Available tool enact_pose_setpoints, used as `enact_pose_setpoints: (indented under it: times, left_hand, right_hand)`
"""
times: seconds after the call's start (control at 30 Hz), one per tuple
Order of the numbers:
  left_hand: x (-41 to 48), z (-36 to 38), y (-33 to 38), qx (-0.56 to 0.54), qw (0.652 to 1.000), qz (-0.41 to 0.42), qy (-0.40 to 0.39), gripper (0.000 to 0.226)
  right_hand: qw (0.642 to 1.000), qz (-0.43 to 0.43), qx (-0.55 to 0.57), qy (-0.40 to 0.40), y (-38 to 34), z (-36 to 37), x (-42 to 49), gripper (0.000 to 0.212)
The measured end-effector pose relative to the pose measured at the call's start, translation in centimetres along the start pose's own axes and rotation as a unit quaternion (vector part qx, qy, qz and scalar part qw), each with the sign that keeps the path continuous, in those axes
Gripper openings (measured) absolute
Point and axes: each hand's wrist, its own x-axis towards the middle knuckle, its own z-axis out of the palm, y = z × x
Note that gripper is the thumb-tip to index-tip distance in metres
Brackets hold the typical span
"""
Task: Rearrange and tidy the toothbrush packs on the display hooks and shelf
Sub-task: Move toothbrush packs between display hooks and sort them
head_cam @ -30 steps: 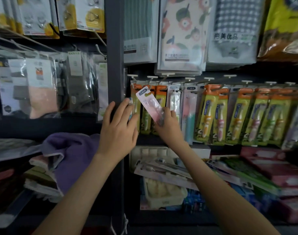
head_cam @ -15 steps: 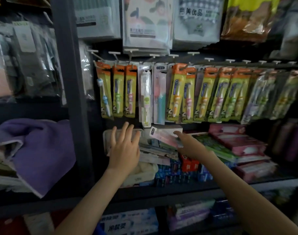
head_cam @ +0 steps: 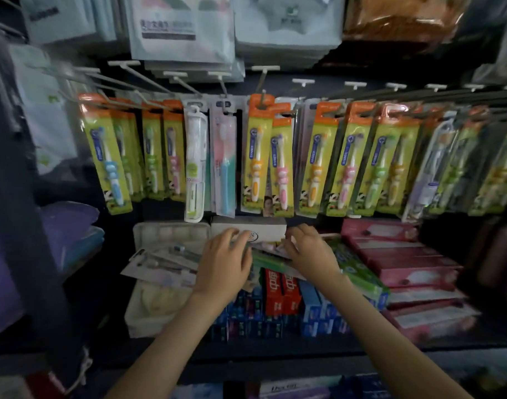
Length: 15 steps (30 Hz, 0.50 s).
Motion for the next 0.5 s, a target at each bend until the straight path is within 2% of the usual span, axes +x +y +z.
enact_pose_setpoints:
  times: [0.07, 0.17, 0.3, 0.4, 0.5]
  left_hand:
    - [1.7, -0.6, 0.7, -0.013, 0.998, -0.009, 0.068, 0.036]
    - [4.5, -2.0, 1.2, -0.031, 0.992, -0.041, 0.111, 0.042]
    - [8.8, -3.5, 1.9, -0.030, 0.990, -0.112, 0.085, 0.059]
    - [11.7, -4.0, 2.2, -0.014, 0.988, -0.135, 0.072, 0.066]
    - [13.2, -4.0, 2.4, -0.018, 0.988, -0.139, 0.065, 0.064]
  right_hand:
    - [0.990, -0.024, 0.024, 0.134, -1.4, -1.2, 1.0, 0.022]
    - [0.968, 0.005, 0.074, 0.241, -3.7, -3.0, 4.2, 0.039]
    - [0.963, 0.101, 0.124, 0.215, -5.2, -3.9, 8.7, 0.062]
    - [0.961, 0.150, 0.151, 0.177, -5.3, -4.4, 10.2, 0.054]
    - [0.960, 0.142, 0.169, 0.173, -4.8, -5.0, 10.1, 0.041]
